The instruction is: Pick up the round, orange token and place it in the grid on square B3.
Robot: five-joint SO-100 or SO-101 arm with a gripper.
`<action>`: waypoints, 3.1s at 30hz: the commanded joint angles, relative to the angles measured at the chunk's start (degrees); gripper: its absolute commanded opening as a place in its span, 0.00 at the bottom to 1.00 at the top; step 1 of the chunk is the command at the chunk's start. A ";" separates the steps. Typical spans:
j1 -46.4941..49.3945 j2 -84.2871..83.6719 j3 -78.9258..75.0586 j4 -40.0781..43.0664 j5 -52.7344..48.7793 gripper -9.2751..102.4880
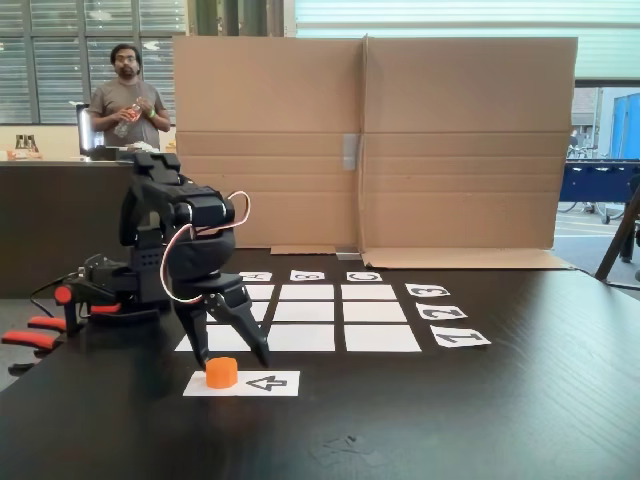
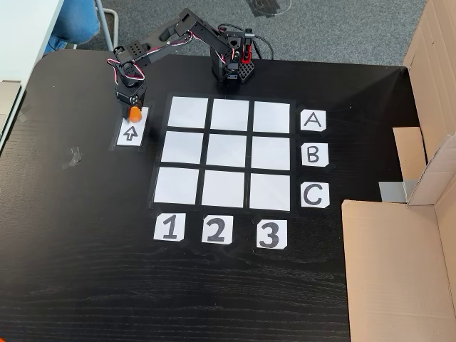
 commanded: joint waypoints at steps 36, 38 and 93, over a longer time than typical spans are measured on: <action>-15.91 53.35 35.77 -5.01 -8.79 0.07; -20.39 58.36 40.43 -5.01 -8.26 0.07; -78.93 31.90 35.60 -17.58 27.33 0.07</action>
